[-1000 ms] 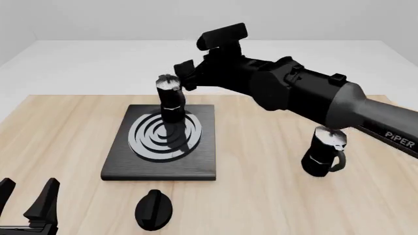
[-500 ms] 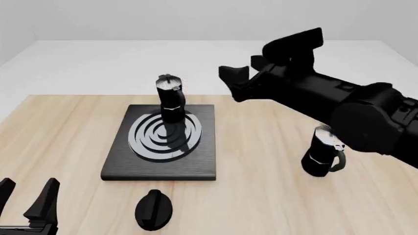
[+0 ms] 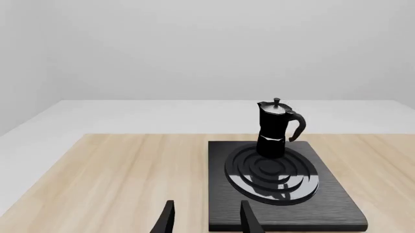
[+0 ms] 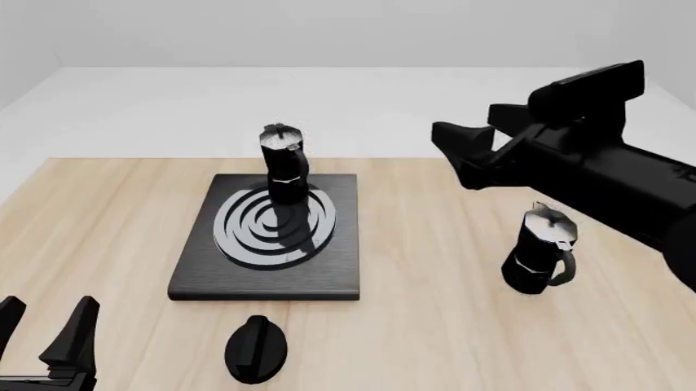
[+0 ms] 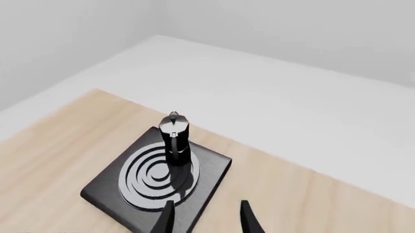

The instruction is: Put both moka pots on the stove.

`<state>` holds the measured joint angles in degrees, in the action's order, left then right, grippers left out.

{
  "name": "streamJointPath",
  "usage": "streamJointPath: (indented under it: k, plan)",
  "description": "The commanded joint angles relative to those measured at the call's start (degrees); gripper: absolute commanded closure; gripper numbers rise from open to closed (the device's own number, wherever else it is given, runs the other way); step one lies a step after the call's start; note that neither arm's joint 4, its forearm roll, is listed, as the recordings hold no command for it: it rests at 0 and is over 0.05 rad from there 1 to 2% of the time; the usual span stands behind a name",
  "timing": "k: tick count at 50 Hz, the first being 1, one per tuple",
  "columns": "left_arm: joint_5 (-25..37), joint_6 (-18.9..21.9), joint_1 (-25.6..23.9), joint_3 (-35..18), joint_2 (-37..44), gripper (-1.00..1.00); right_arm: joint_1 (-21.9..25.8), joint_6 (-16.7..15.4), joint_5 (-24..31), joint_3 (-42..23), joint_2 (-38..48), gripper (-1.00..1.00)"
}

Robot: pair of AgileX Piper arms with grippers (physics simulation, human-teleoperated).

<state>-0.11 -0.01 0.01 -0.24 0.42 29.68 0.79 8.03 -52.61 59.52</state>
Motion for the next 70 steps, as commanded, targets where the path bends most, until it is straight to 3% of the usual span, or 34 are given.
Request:
streamJointPath:
  k: [1,12,18,42,57,70]
  plan:
    - [0.0,0.0,0.0,0.0,0.0,-1.0,-3.8,0.0,3.5,2.0,-4.2,-1.0]
    - [0.0,0.0,0.0,0.0,0.0,-1.0,-11.9,0.8,8.6,6.8,-10.9,-1.0]
    - [0.0,0.0,0.0,0.0,0.0,-1.0,-16.1,-0.8,11.8,8.2,-13.5,-1.0]
    - [0.0,0.0,0.0,0.0,0.0,-1.0,-24.1,-5.8,20.5,9.9,-17.4,-1.0]
    - [0.0,0.0,0.0,0.0,0.0,-1.0,-27.7,-6.6,22.0,10.9,-17.7,-1.0]
    - [0.0,0.0,0.0,0.0,0.0,-1.0,-31.2,-5.6,17.5,13.5,-11.9,-1.0]
